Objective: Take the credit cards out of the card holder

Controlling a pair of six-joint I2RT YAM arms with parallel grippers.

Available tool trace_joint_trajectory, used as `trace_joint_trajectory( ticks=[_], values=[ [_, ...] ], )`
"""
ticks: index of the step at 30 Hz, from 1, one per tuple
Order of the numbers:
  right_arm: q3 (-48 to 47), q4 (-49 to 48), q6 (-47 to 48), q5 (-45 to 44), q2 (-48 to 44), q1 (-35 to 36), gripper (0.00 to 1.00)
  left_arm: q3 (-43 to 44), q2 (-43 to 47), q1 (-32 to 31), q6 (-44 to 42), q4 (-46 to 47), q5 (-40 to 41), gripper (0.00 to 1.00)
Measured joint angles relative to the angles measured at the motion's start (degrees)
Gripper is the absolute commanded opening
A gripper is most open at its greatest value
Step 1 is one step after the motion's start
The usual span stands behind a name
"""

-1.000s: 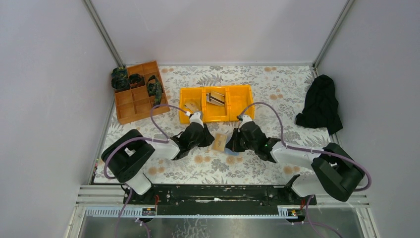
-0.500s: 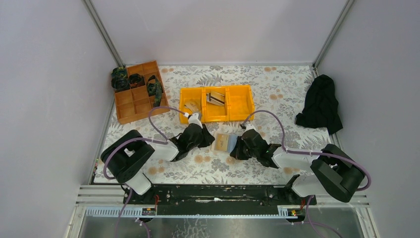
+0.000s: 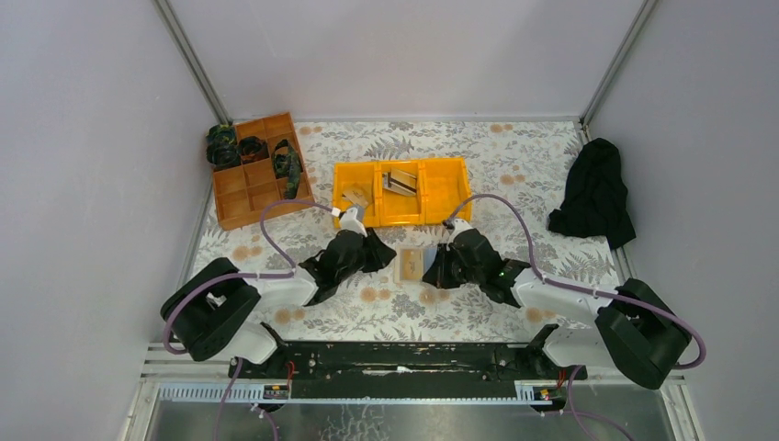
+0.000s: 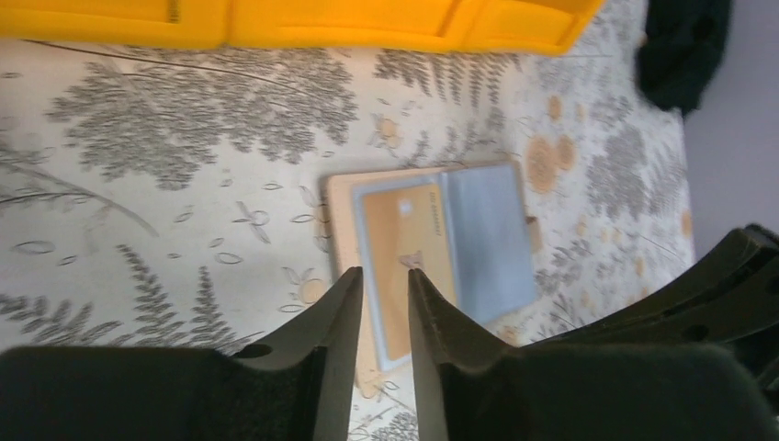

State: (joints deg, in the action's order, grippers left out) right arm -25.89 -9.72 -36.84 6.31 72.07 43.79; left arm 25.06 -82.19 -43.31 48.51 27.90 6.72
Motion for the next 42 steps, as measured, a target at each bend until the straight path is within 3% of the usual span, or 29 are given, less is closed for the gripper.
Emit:
trace_joint_trajectory(
  ticks=[1, 4, 7, 13, 19, 27, 42],
  values=[
    [-0.74, -0.13, 0.42, 1.42, -0.44, -0.02, 0.06, -0.31, -0.07, 0.37, 0.04, 1.38, -1.29, 0.36],
    [-2.32, -1.84, 1.27, 4.76, -1.46, -0.02, 0.32, -1.44, -1.92, 1.75, 1.11, 7.30, -7.32, 0.43],
    [-2.51, -3.85, 1.97, 5.42, -1.81, -0.04, 0.44, -2.21, -6.19, 3.52, 2.93, 14.38, -13.42, 0.47],
    [-2.16, -8.15, 1.99, 6.56, -0.66, -3.76, 0.43, -2.51, -10.84, 4.52, 4.61, 20.44, -18.99, 0.47],
    [-0.70, -13.62, 0.66, 8.55, 4.96, -9.35, 0.38, -2.16, -12.09, 4.52, 4.11, 18.99, -19.61, 0.43],
    [-0.50, -18.03, -0.90, 12.09, 11.17, -9.46, 0.37, -0.68, -12.24, 4.52, 2.23, 15.43, -19.61, 0.40],
    [1.51, -20.61, -1.55, 12.66, 12.63, -10.03, 0.39, 0.66, -18.91, 4.81, 4.31, 22.03, -25.42, 0.40]
  ],
)
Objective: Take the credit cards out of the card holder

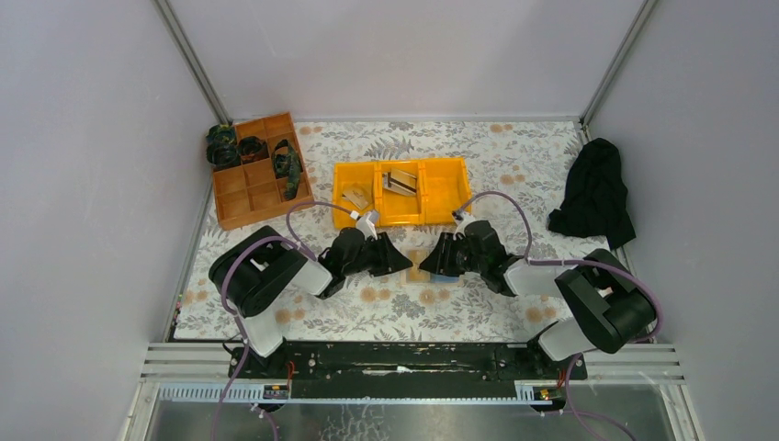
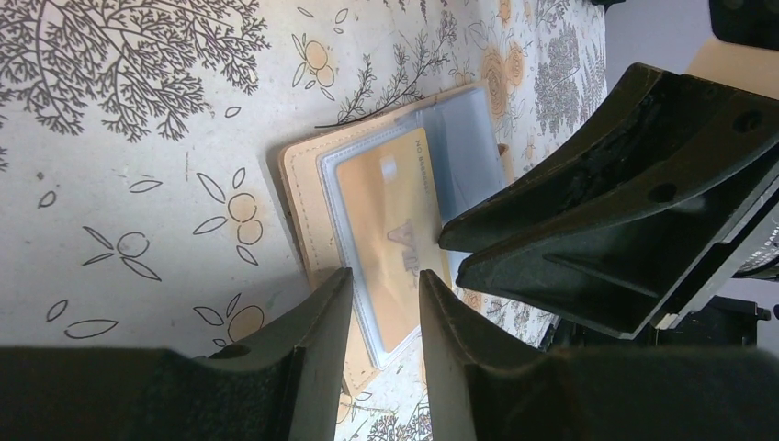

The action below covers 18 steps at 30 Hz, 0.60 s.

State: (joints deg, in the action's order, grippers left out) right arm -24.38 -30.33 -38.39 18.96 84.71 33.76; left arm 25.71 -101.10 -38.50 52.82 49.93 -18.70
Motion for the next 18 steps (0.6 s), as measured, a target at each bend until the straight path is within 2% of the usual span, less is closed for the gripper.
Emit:
trace_joint_trajectory(
  ticks=[9, 18],
  values=[
    [0.85, 1.92, 0.50, -1.70, -4.87, -1.57, 0.40, 0.00, -0.09, 0.04, 0.02, 0.00, -0.46, 0.39],
    [2.38, 0.07, -0.48, -1.66, -0.87, -1.73, 0.40, 0.31, -0.52, 0.04, 0.20, 0.26, -1.51, 0.39]
  ],
)
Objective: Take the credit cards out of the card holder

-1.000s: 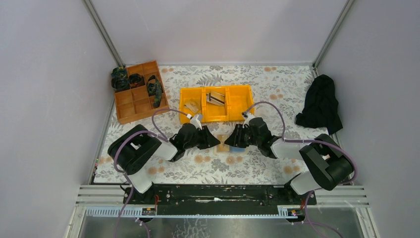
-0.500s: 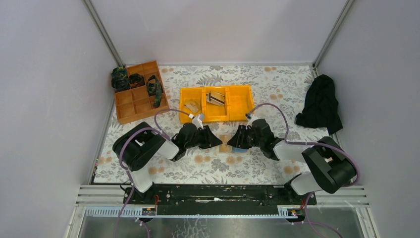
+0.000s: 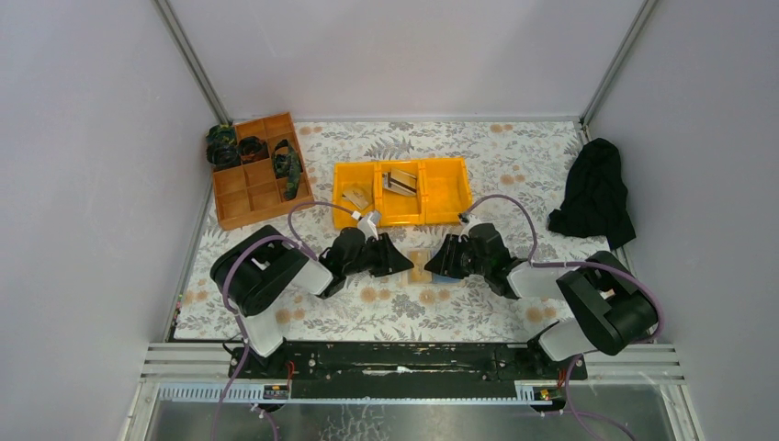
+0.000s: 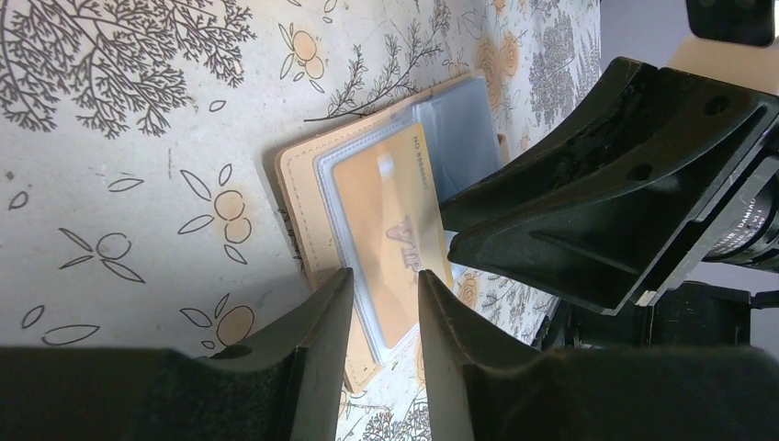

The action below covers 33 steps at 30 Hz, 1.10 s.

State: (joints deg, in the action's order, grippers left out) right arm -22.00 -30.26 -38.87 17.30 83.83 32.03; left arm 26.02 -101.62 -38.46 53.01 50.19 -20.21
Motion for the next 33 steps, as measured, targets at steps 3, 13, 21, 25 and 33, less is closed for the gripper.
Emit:
trace_joint_trajectory(
  ticks=[3, 13, 21, 25, 33],
  values=[
    [0.24, -0.63, -0.26, -0.07, 0.00, -0.04, 0.40, 0.00, -0.04, 0.00, 0.00, 0.02, -0.07, 0.39],
    [0.94, -2.69, -1.44, 0.52, 0.37, -0.11, 0.35, 0.50, -1.51, 0.31, 0.44, 1.36, -0.79, 0.38],
    [1.20, -6.10, -4.39, 3.85, 2.47, -0.33, 0.33, 0.52, -2.05, 0.31, 0.66, 2.27, -0.83, 0.38],
    [1.53, -6.29, -4.72, 3.80, 2.34, -0.35, 0.32, 0.52, -2.08, 0.31, 0.66, 2.27, -0.83, 0.38],
    [1.55, -6.08, -4.70, 3.78, 1.07, -0.39, 0.31, 0.55, -2.95, 0.44, 1.09, 3.61, -1.07, 0.37]
  ],
)
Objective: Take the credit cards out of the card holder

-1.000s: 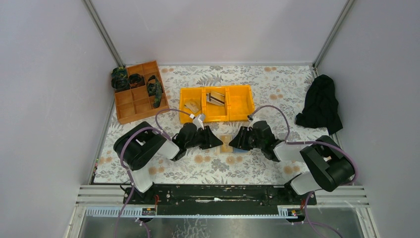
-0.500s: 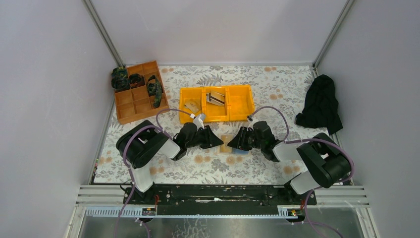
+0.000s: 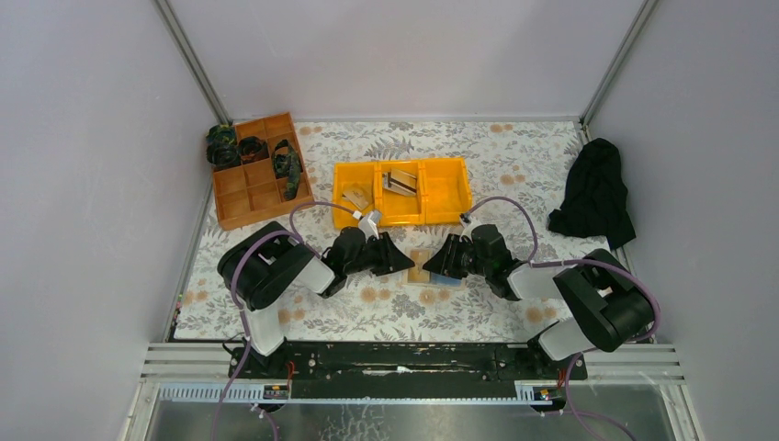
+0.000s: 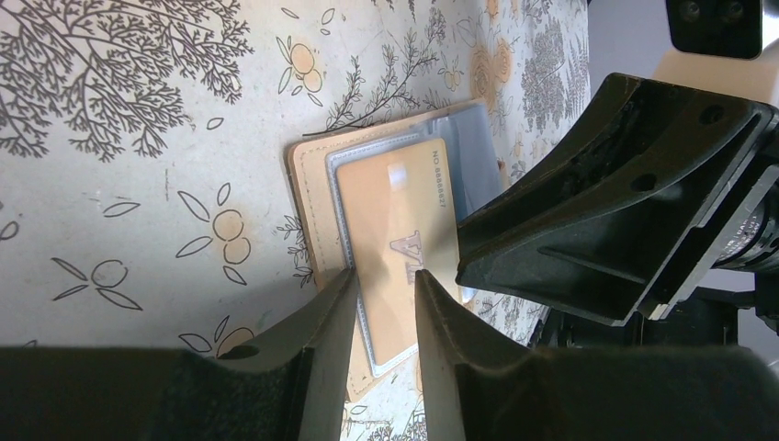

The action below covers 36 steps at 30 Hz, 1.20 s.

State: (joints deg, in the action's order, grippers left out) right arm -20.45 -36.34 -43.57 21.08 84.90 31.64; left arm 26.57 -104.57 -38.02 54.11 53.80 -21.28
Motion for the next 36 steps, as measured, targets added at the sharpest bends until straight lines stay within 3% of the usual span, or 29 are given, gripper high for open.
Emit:
trace_joint_trajectory(
  ticks=[23, 36],
  values=[
    [-0.04, -1.11, 0.15, 0.15, 1.11, -0.26, 0.29, 0.00, -0.68, 0.37, 0.39, 0.55, -0.44, 0.32],
    [-0.04, -7.87, -2.01, 2.36, 6.16, -0.70, 0.27, 0.02, -0.87, 0.52, 0.44, 0.68, -0.70, 0.32]
  ],
)
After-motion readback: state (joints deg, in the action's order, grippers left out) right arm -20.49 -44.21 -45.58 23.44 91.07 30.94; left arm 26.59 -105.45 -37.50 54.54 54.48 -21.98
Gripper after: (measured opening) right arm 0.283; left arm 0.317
